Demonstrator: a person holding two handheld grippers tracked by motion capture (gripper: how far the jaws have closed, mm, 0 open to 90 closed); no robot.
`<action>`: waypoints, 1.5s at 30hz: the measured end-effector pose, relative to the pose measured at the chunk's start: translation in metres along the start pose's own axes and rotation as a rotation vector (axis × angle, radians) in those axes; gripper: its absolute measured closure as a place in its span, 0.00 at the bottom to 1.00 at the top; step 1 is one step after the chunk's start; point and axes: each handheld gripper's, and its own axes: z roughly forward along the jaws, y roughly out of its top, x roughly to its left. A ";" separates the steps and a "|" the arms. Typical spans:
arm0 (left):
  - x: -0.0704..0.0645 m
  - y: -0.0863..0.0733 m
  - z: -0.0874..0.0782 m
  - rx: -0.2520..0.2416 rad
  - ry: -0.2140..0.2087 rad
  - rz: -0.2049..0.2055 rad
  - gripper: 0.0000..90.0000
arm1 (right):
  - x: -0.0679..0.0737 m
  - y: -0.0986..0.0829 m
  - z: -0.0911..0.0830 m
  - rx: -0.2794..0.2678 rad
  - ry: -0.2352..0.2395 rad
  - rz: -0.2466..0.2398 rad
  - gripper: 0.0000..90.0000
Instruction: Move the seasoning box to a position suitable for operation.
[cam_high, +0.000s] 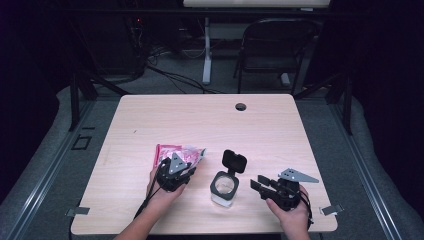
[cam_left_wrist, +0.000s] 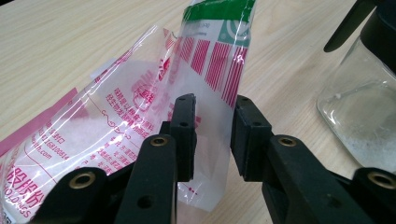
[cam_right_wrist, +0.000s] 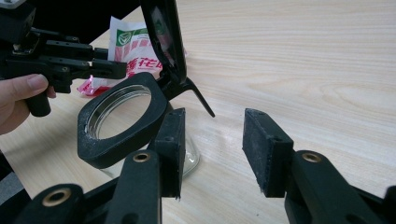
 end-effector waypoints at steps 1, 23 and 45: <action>0.000 0.000 0.000 0.000 -0.004 -0.007 0.83 | 0.000 0.000 0.001 -0.001 0.002 0.004 0.66; 0.007 -0.002 -0.009 -0.027 -0.002 -0.113 1.00 | 0.000 -0.004 0.005 0.022 0.000 -0.002 0.66; -0.004 0.003 0.011 -0.023 0.090 -0.070 0.70 | 0.000 -0.003 0.004 0.010 0.012 0.007 0.66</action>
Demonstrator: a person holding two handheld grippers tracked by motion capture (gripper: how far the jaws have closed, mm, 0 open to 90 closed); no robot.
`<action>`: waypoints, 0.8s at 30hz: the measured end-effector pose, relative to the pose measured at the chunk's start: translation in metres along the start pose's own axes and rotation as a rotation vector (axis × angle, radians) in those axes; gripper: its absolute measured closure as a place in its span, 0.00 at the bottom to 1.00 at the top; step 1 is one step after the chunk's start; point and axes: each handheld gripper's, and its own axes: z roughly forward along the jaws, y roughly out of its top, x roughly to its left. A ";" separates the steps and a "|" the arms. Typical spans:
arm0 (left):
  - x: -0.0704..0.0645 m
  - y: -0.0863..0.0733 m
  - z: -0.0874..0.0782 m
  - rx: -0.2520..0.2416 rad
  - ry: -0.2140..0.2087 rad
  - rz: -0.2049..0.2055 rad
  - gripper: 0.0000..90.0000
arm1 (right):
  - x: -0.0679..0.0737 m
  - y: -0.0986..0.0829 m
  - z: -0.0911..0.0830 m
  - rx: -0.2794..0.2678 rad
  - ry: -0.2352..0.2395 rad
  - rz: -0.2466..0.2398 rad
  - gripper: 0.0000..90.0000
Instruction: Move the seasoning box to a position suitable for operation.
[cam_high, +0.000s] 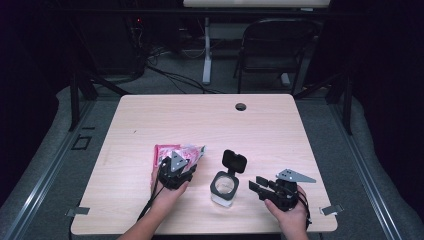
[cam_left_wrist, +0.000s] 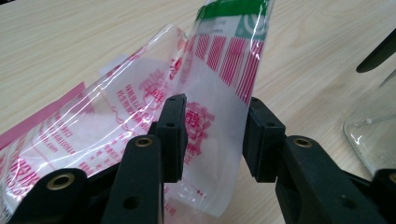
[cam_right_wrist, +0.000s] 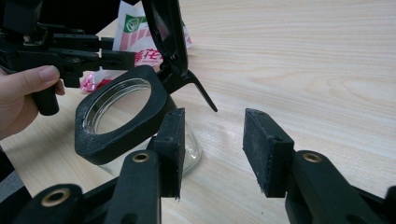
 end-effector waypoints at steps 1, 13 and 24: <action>-0.001 0.001 0.001 -0.002 0.002 0.001 0.69 | 0.000 0.000 -0.001 0.002 -0.003 -0.002 0.66; -0.011 0.007 0.015 -0.004 0.079 0.064 0.51 | -0.002 0.001 -0.004 -0.007 0.002 0.015 0.66; -0.017 0.006 0.030 0.027 0.120 0.113 0.52 | -0.002 0.001 -0.004 -0.007 0.008 0.019 0.66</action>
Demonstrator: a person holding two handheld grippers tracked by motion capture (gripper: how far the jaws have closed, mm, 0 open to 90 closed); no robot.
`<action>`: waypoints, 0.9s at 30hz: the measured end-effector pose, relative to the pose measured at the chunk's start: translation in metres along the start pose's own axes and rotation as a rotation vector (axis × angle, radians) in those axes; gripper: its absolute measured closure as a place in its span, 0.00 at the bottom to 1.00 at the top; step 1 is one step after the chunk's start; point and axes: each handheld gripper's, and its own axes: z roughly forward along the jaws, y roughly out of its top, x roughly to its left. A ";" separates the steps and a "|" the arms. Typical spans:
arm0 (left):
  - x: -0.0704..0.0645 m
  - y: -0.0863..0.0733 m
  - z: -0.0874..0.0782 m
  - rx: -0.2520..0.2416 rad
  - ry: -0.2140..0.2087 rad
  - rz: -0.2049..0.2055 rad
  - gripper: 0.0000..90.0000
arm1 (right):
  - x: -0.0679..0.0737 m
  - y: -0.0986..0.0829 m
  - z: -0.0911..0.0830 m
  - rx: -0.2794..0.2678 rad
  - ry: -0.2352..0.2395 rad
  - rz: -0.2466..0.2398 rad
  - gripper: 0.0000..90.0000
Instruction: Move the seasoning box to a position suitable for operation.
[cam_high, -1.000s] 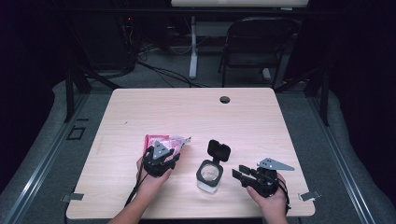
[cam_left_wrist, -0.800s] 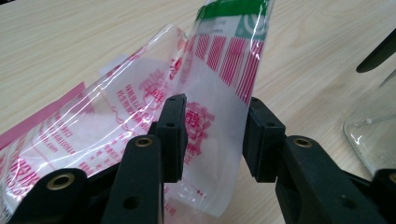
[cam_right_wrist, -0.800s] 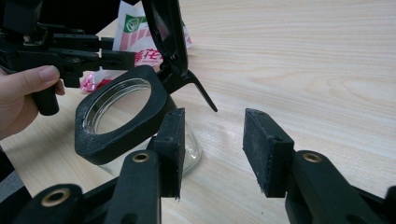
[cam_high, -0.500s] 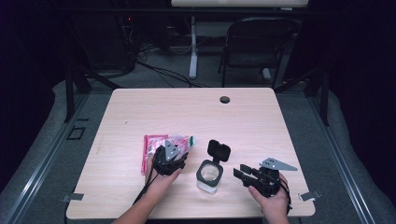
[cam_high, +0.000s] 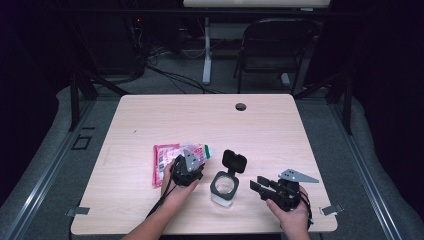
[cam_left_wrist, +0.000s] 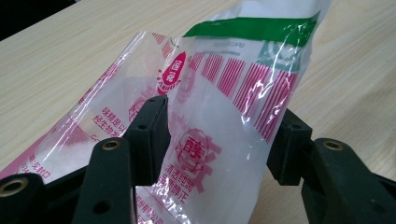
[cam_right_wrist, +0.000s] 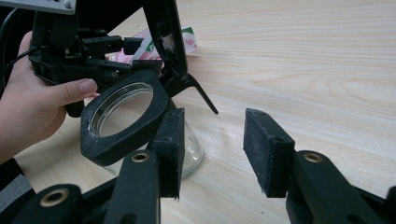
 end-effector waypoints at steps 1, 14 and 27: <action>0.000 0.000 0.000 0.002 0.003 0.007 0.52 | 0.000 0.000 0.000 -0.002 0.004 0.003 0.66; 0.007 -0.005 0.006 0.017 -0.006 -0.049 0.55 | 0.000 0.000 0.001 0.000 0.005 0.002 0.65; 0.019 -0.012 0.009 0.026 -0.046 -0.136 0.73 | 0.001 -0.001 0.002 -0.003 0.006 0.002 0.65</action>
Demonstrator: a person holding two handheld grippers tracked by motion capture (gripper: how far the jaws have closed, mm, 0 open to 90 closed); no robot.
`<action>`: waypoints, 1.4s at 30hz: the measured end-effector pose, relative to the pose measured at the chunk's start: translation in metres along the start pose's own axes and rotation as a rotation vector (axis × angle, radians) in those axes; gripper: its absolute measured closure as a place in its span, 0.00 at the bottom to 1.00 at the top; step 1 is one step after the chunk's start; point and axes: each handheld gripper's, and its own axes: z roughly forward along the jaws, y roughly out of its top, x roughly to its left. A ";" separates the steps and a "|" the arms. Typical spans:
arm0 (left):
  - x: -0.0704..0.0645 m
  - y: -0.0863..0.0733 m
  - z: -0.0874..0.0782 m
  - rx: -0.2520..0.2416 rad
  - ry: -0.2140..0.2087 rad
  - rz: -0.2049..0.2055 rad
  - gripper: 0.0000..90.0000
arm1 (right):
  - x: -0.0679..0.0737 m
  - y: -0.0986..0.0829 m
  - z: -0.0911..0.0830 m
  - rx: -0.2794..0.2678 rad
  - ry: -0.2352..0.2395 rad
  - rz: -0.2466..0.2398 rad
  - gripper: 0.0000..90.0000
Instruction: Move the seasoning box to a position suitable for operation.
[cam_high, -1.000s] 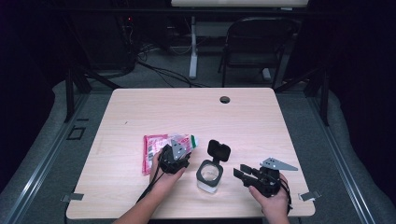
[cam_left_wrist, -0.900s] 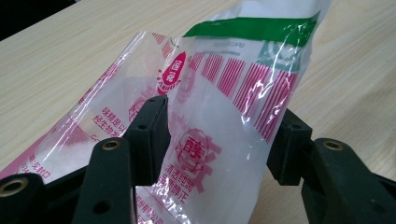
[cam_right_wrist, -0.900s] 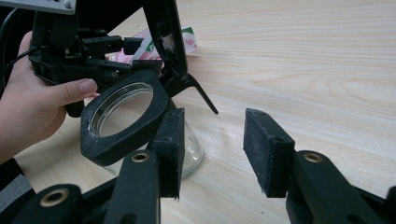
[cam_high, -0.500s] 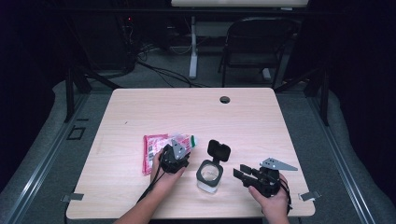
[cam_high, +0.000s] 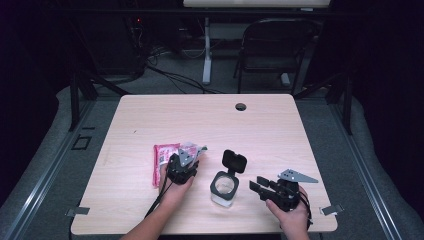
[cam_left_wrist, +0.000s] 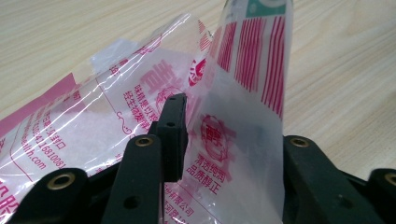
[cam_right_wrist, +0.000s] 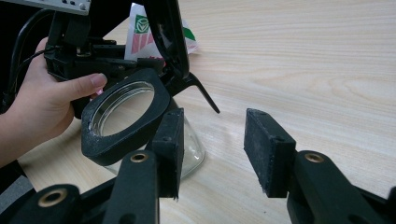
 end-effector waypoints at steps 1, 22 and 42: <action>0.001 0.000 0.000 0.000 -0.003 -0.006 0.74 | 0.000 0.000 0.000 0.000 0.000 0.000 0.65; 0.018 -0.002 -0.001 -0.012 -0.057 -0.098 0.95 | 0.001 -0.001 0.001 0.010 -0.004 -0.001 0.65; 0.037 0.008 -0.036 -0.060 -0.102 -0.104 1.00 | 0.025 0.020 -0.001 0.109 0.064 -0.069 0.63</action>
